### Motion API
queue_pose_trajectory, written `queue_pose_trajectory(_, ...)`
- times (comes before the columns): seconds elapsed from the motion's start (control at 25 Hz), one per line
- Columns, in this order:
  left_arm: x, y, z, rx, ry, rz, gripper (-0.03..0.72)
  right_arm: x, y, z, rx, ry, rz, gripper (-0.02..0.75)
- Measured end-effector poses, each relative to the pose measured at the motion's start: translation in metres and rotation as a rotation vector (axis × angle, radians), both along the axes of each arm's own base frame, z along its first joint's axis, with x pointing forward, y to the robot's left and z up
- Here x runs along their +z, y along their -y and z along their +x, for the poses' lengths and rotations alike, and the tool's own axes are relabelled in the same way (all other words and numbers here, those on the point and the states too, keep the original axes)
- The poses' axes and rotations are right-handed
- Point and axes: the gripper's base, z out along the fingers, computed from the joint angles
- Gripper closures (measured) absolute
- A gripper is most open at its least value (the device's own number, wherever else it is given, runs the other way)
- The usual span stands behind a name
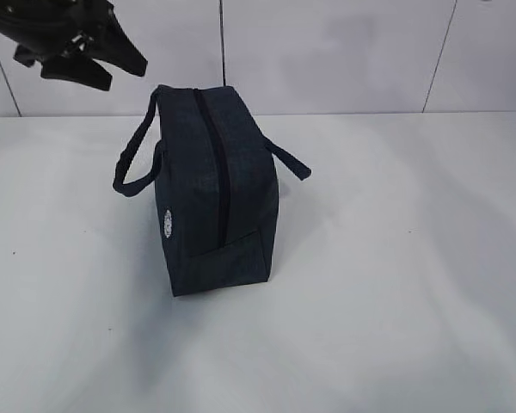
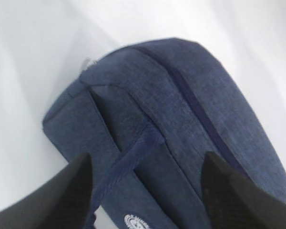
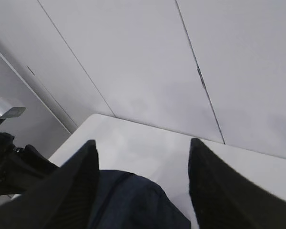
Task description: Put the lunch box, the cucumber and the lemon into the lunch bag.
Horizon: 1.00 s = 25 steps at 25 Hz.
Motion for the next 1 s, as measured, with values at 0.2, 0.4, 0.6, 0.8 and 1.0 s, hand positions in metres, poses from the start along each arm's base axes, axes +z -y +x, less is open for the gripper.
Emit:
queue_pose_trajectory(0.2,0.049,-0.005,-0.023,-0.015,0.135,0.025,0.206,0.067,0.004,-0.022,-0.036,0.088,-0.054,0.318)
queue_pose_trajectory(0.4,0.090,-0.009,-0.048,-0.046,0.273,0.048,0.216,0.139,0.011,-0.064,-0.053,0.190,-0.287,0.345)
queue_pose_trajectory(0.6,0.130,-0.012,-0.082,-0.072,0.372,0.048,0.237,0.179,0.015,-0.118,-0.113,0.128,-0.530,0.398)
queue_pose_trajectory(0.8,0.172,-0.008,-0.136,-0.157,0.461,0.043,0.240,0.190,0.010,-0.159,-0.089,0.080,-0.549,0.430)
queue_pose_trajectory(1.0,0.207,-0.004,-0.200,-0.226,0.574,0.025,0.253,0.192,0.014,-0.199,-0.090,0.064,-0.520,0.440)
